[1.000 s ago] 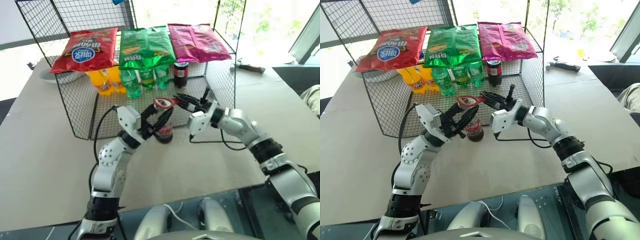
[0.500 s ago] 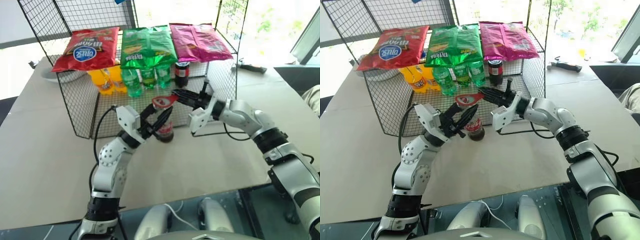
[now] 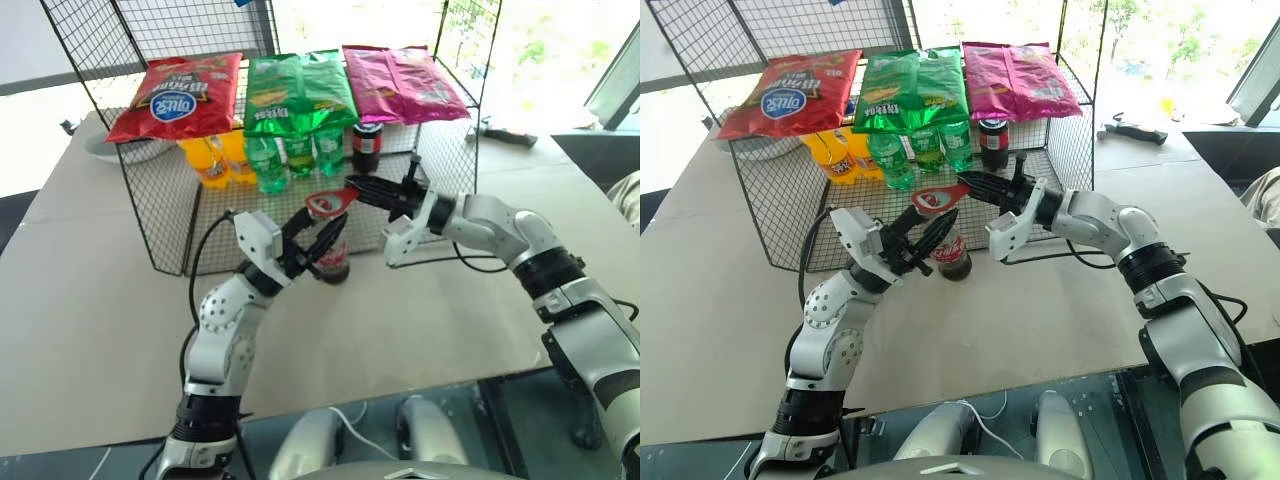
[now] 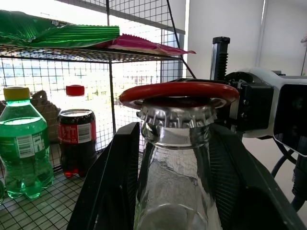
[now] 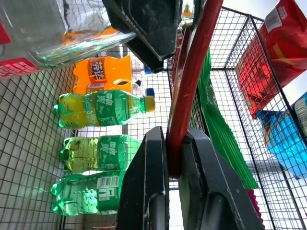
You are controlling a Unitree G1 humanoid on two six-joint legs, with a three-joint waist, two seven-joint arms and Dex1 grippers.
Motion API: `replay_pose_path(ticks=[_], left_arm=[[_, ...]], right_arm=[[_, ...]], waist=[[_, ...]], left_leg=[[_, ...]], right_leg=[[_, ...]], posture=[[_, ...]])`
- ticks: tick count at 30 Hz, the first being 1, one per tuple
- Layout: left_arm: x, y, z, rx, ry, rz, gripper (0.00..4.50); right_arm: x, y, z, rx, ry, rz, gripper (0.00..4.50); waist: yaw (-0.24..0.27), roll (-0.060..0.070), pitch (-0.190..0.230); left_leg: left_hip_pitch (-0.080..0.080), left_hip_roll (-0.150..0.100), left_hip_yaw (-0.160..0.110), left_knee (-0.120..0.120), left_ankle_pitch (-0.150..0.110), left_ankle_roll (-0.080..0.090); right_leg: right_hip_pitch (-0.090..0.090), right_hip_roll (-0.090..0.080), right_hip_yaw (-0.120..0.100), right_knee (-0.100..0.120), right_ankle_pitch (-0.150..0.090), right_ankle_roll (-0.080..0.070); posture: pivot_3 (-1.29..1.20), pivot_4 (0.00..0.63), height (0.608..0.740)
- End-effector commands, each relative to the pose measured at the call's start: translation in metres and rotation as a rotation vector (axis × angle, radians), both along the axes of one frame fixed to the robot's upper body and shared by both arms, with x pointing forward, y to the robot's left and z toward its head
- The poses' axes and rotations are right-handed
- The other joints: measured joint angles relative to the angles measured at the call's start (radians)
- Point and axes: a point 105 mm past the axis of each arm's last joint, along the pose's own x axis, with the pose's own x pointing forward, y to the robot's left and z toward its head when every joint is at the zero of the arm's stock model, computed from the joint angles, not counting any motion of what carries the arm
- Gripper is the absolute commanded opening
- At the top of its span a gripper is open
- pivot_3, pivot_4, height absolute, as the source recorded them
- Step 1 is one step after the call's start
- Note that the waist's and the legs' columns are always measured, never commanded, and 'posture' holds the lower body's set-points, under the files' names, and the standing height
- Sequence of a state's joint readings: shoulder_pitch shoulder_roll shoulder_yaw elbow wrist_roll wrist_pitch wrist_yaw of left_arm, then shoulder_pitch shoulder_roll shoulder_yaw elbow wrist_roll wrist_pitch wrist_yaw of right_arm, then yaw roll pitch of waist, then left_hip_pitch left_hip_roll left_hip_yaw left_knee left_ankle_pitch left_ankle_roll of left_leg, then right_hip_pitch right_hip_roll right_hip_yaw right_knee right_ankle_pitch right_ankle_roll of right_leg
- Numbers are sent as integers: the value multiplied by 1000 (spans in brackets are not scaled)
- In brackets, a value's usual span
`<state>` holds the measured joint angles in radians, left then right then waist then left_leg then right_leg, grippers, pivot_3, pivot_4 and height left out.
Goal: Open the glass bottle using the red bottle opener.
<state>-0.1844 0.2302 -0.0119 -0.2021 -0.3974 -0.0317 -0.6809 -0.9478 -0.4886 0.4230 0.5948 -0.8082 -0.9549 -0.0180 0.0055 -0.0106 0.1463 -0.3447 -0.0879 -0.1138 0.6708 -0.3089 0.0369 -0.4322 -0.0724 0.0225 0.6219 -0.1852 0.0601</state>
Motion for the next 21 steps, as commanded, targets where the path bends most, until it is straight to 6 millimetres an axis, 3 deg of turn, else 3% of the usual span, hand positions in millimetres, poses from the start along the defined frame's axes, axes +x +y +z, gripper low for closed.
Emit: replay_pose_path(ticks=[1, 21], left_arm=[[0, -9, -15, 18, 69, -41, 1694], [3, -15, -25, 33, 108, -67, 1694]], right_arm=[[2, -8, 47, 82, -163, -19, 0], [23, -27, 51, 98, -225, -140, 0]], waist=[[6, 0, 0], [9, 0, 1]], left_leg=[[0, 0, 0, 0, 0, 0], [0, 0, 0, 0, 0, 0]], right_leg=[[0, 0, 0, 0, 0, 0], [0, 0, 0, 0, 0, 0]], posture=[[0, 150, 740], [0, 150, 740]])
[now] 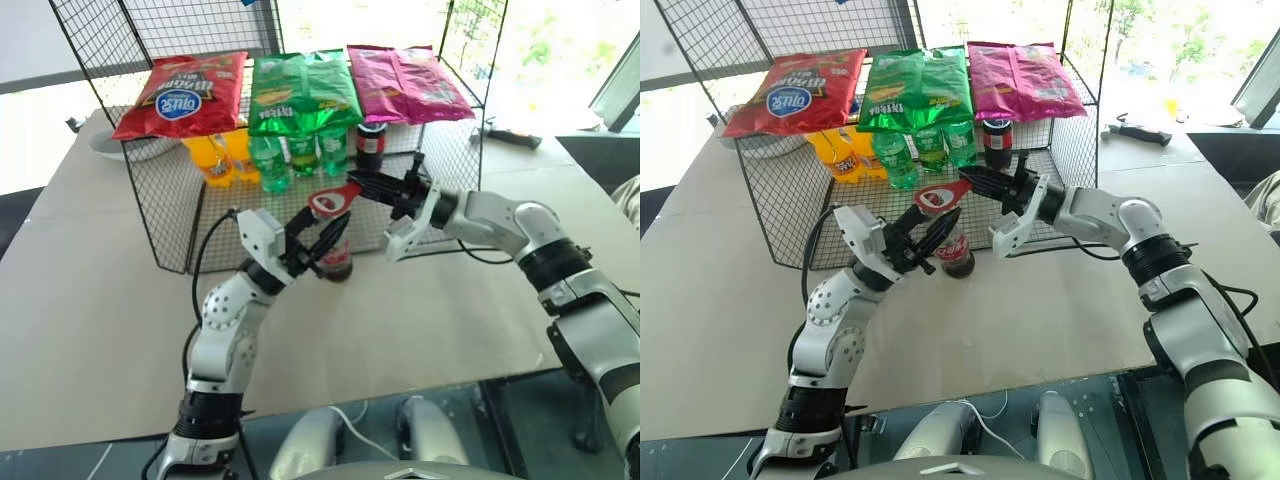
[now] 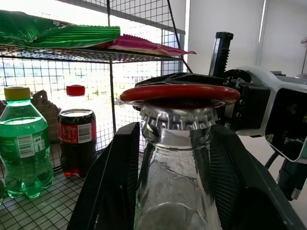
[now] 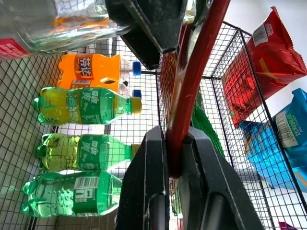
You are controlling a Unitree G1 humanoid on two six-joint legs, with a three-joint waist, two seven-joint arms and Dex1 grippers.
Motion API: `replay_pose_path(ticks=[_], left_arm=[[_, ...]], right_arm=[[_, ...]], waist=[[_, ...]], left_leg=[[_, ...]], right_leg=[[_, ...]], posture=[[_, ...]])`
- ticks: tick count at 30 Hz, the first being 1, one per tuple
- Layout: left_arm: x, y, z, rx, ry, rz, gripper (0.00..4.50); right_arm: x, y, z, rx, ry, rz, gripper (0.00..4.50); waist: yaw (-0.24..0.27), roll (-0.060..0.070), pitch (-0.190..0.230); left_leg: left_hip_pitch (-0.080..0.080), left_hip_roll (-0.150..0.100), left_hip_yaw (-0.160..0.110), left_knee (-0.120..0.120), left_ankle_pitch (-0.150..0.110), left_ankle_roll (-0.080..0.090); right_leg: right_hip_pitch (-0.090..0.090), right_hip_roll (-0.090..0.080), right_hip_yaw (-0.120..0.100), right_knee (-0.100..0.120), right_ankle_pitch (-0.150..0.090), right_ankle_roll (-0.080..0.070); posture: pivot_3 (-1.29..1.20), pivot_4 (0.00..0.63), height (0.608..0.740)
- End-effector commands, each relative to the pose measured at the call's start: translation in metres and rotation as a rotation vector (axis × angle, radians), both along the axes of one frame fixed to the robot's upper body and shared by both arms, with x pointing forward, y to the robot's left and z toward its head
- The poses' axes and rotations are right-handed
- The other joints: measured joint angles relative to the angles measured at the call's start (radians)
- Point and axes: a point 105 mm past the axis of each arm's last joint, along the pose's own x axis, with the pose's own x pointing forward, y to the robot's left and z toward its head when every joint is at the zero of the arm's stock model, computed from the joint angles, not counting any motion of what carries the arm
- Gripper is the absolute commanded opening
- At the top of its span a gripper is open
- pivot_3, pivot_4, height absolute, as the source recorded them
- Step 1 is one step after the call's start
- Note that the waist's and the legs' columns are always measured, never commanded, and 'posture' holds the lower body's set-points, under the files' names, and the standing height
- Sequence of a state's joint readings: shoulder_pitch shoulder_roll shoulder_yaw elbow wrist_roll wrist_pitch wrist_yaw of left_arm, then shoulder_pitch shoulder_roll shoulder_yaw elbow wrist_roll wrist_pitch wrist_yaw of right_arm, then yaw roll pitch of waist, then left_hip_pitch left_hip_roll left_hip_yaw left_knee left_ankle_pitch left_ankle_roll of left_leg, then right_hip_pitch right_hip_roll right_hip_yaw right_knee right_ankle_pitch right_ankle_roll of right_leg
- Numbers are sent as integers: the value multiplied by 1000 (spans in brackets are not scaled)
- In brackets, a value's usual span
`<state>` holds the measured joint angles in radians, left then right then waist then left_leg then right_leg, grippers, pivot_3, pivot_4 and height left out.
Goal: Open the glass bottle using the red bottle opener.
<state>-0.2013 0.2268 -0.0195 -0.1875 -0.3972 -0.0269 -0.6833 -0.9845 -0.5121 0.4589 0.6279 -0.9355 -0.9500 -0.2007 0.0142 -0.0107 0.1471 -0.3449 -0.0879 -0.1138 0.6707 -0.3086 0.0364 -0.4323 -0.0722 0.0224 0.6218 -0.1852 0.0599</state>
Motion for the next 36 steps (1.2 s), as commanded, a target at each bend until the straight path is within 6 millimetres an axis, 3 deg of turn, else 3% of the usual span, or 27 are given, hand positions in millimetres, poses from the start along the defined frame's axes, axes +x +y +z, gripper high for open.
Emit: replay_pose_path(ticks=[1, 11, 20, 27, 35, 36], left_arm=[[1, -12, -25, 33, 105, -56, 1694], [5, -15, -27, 24, 115, -66, 1694], [0, -11, -30, 24, 127, -62, 1694], [-3, -9, -25, 18, 112, -60, 1694], [-3, -8, -20, 12, 95, -55, 1694], [-3, -7, -20, 11, 93, -54, 2067]], right_arm=[[20, -25, 48, 100, -127, -133, 0], [19, -27, 56, 142, -147, -124, 0], [13, -26, 54, 237, -57, -80, 0], [3, -26, 37, 396, 181, -30, 0], [-7, -27, 0, 526, 480, -68, 0], [-8, -27, -5, 528, 511, -78, 0]], waist=[[0, 0, 0], [-7, 0, 0], [-3, 0, 0], [-5, 0, 0], [-6, 1, 0], [-6, 1, 0]], left_leg=[[0, 0, 0, 0, 0, 0], [0, 1, 2, -4, 0, 0], [0, 1, 2, -4, 0, 0], [0, 1, 1, -4, 0, 0], [0, 2, 0, -5, 0, 0], [0, 2, 0, -5, 0, 0]], right_leg=[[0, 0, 0, 0, 0, 0], [-1, 1, 2, -3, 0, 0], [-1, 1, 2, -4, 0, 0], [-1, 1, 1, -5, 0, 0], [-1, 1, 0, -6, 0, 0], [-1, 1, 0, -6, 0, 0]], posture=[[0, 150, 740], [0, 150, 740], [0, 150, 740], [0, 150, 740], [0, 150, 740], [0, 150, 740]])
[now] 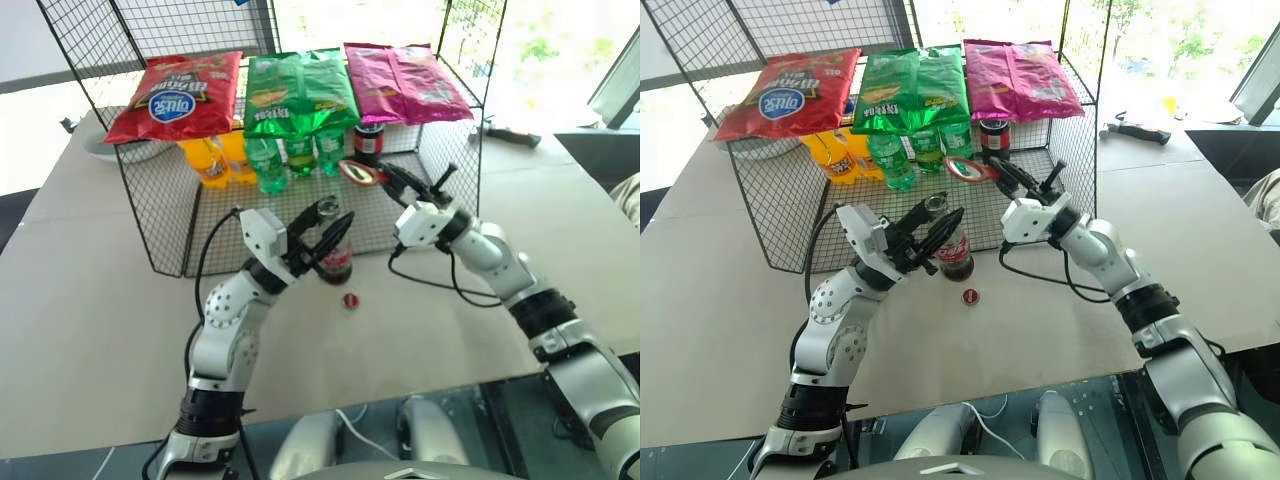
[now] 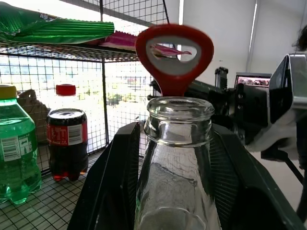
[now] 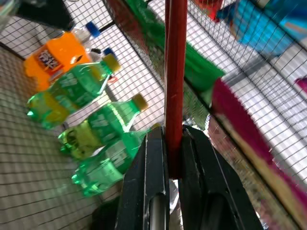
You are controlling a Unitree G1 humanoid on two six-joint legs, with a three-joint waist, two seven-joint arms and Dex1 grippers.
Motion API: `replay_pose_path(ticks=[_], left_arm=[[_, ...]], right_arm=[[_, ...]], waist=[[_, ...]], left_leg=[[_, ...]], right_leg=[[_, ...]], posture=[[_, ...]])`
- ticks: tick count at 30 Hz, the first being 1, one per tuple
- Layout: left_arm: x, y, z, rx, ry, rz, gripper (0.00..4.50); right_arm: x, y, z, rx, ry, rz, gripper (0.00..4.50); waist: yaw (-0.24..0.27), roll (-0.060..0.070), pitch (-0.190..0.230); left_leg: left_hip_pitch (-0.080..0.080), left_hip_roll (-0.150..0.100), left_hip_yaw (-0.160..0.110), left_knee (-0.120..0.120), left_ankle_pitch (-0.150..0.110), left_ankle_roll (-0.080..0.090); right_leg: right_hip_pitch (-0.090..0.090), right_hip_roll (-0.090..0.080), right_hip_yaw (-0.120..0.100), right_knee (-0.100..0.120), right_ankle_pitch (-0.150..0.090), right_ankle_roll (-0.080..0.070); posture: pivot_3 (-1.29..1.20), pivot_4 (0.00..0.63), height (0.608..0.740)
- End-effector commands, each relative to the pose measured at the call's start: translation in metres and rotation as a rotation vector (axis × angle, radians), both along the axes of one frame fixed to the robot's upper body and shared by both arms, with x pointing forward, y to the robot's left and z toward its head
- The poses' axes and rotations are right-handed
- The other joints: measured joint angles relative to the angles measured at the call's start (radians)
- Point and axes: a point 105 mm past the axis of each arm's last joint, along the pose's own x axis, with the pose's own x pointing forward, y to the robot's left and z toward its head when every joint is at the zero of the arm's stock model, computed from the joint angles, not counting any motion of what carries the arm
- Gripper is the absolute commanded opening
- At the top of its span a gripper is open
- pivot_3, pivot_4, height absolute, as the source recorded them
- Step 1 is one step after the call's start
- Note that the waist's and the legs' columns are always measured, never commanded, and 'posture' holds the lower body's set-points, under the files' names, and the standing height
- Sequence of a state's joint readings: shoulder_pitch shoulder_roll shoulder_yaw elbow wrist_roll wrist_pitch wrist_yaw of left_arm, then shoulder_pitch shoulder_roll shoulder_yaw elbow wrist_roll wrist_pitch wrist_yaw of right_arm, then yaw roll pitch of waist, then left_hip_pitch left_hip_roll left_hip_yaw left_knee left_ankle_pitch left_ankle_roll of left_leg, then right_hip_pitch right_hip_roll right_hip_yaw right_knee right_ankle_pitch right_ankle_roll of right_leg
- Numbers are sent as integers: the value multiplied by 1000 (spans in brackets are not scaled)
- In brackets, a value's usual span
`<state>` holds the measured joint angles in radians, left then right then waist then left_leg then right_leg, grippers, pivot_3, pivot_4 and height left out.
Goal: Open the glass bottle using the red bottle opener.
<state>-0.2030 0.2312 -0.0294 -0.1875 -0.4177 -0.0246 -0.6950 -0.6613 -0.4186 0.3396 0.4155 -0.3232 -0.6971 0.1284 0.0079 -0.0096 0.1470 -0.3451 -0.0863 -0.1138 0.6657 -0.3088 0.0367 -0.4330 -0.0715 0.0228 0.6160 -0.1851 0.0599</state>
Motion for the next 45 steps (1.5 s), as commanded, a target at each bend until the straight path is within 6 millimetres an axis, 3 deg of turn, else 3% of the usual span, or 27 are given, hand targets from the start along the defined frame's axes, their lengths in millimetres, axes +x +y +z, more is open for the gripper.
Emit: replay_pose_path(ticks=[1, 3, 5, 6, 14, 17, 23, 26, 30, 37, 42, 45], left_arm=[[-2, -4, -20, 20, 88, -27, 2494], [-1, -2, -19, 22, 79, -10, 3221], [0, -1, -18, 24, 77, 5, 4230], [0, -1, -18, 18, 80, 1, 4470], [-3, 0, -17, 16, 82, -5, 4470], [-6, 1, -18, 23, 84, -8, 4470], [-14, 8, -24, 43, 108, 0, 4470], [-15, 13, -31, 55, 129, 16, 4470], [-15, 17, -38, 71, 147, 39, 4500], [-22, 25, -49, 116, 173, 63, 4500], [-35, 45, -56, 152, 216, 122, 4500], [-48, 61, -61, 166, 257, 161, 4500]], right_arm=[[-4, -1, 12, 60, 23, 3, 0], [-6, -1, 7, 61, 50, 0, 0], [-8, -1, 3, 63, 73, -1, 0], [-8, -1, 1, 68, 89, -1, 0], [-10, 0, -14, 139, 261, 19, 0], [-10, -1, -29, 189, 419, 17, 0], [-34, -3, -76, 385, 989, 82, 0], [-57, -7, -100, 467, 1317, 87, 0], [-73, -15, -107, 517, 1481, 57, 1591], [-61, -45, -103, 565, 1451, -57, 4385], [-74, -66, -108, 273, 1319, -65, 4448], [-75, -80, -103, 212, 1194, -46, 4448]], waist=[[0, 0, 0], [-2, 0, 1], [-3, 0, 1], [-3, 0, 1], [-11, 0, 1], [-15, 0, 1], [-15, 0, 2], [-12, 1, 2], [-8, 1, 2], [-6, 1, 2], [6, 1, 2], [4, 0, 2]], left_leg=[[0, 0, 0, 0, 0, 0], [0, 0, 0, 0, 0, 0], [0, 0, 0, 0, 0, 0], [-1, 0, -1, 0, 0, 0], [-1, 1, -1, 0, 0, 0], [-1, 0, -1, 0, 0, 0], [-2, 1, -2, 0, 0, 0], [-3, 1, -4, 0, -1, 1], [-3, 1, -4, 1, -1, 1], [-3, 1, -3, 2, -1, 1], [-3, 0, -3, 3, -1, 1], [-3, 2, -3, 2, -1, 1]], right_leg=[[0, 0, 0, 0, 0, 0], [0, 0, 0, 0, 0, 0], [-1, 0, 0, 0, 0, 0], [-1, 0, -1, 1, 0, 0], [-1, 0, -1, 0, 0, 0], [-1, 0, -1, 0, 0, 0], [-1, 0, -2, 0, 0, 0], [-1, -1, -3, -1, 0, 0], [-1, -1, -3, -1, 0, 0], [0, -1, -4, -1, 0, 1], [0, -1, -5, -2, 0, 1], [1, 0, -6, -6, 0, 1]], posture=[[0, 150, 740], [0, 150, 740], [0, 150, 740], [0, 150, 740], [0, 150, 740], [0, 150, 740], [0, 150, 740], [0, 150, 740], [0, 150, 740], [0, 150, 740], [0, 150, 740], [0, 150, 740]])
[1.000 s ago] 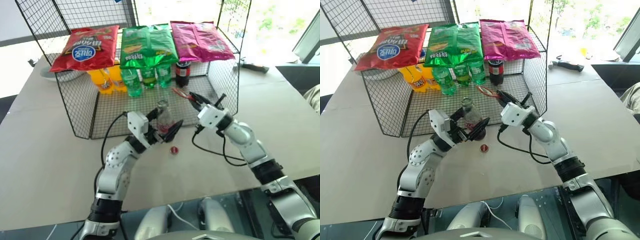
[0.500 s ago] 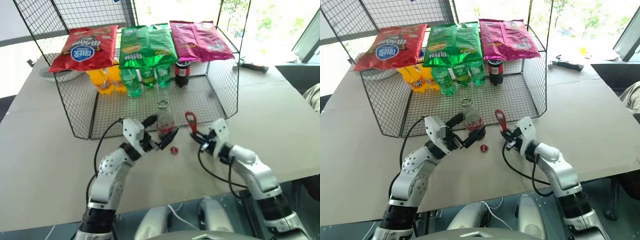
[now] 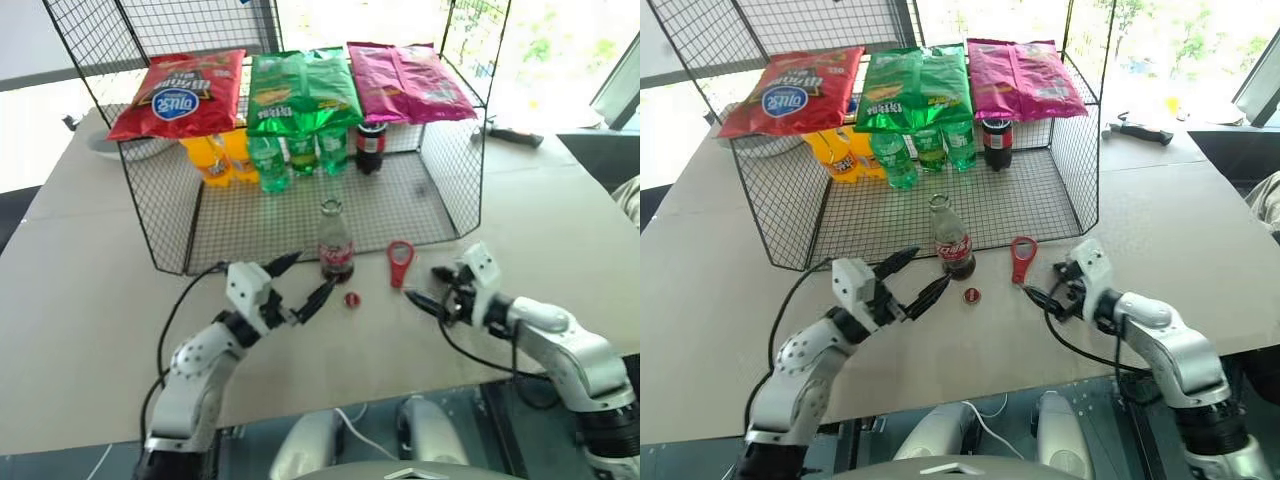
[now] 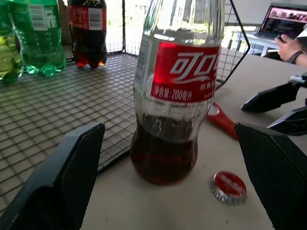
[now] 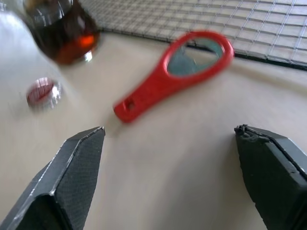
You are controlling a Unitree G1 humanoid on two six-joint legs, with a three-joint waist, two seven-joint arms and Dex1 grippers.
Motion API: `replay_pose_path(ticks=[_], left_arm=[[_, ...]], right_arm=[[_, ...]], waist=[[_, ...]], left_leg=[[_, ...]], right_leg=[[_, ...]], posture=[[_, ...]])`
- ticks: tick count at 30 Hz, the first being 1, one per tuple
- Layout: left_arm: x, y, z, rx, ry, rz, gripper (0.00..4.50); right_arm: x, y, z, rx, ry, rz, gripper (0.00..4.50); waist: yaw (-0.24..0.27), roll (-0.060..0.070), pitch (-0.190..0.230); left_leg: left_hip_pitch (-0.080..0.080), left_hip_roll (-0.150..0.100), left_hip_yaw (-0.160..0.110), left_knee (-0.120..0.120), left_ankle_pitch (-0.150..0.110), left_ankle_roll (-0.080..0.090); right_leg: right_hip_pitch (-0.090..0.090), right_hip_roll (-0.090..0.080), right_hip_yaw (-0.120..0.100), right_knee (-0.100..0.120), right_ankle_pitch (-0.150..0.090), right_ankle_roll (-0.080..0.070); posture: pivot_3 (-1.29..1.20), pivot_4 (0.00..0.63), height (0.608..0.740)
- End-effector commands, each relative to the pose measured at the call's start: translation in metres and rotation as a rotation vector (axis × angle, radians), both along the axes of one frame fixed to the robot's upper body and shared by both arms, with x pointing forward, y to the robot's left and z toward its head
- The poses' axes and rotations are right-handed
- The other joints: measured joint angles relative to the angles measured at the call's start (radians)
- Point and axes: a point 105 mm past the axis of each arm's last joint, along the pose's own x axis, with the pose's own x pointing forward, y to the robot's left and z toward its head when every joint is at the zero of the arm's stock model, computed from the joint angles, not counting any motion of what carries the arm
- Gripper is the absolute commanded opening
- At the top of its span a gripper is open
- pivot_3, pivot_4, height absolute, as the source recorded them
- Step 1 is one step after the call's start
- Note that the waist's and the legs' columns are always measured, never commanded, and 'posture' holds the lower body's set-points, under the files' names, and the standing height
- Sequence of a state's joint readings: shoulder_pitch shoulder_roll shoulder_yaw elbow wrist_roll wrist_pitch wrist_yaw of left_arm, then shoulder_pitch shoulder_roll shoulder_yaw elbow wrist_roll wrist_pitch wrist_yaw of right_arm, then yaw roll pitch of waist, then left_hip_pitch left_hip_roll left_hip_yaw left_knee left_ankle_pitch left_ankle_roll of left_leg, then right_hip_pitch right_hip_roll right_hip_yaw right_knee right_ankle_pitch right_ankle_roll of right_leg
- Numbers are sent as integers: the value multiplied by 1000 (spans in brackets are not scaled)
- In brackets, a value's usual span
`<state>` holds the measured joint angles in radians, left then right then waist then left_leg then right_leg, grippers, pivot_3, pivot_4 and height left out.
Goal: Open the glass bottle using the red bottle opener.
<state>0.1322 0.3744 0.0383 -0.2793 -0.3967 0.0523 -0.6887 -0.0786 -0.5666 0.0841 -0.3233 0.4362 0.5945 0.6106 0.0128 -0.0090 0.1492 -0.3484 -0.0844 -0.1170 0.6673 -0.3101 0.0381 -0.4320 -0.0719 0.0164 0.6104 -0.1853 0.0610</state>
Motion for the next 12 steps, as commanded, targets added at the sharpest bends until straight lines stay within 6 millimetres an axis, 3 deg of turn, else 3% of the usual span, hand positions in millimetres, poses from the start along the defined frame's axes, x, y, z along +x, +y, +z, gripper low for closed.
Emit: replay_pose_path(ticks=[1, 6, 12], left_arm=[[-15, 16, 9, 22, -12, 43, 4500], [-36, 46, -12, 124, 92, 134, 4500], [-38, 55, -17, 172, 102, 187, 4500]], right_arm=[[-1, -10, 13, -5, -169, 61, 4448], [-2, -32, 29, 40, -291, 97, 4448], [-7, -39, 25, 54, -275, 116, 4448]], waist=[[-2, 0, 1], [-2, 0, 3], [5, -1, 4]], left_leg=[[0, 0, 0, 0, 0, 0], [0, 0, 2, 0, 0, 0], [0, 0, 0, 0, -1, 2]], right_leg=[[0, 0, 0, 0, 0, 0], [0, 0, 1, -1, 0, 0], [2, -1, -1, -1, 0, 0]], posture=[[0, 150, 740], [0, 150, 740], [0, 150, 740]])
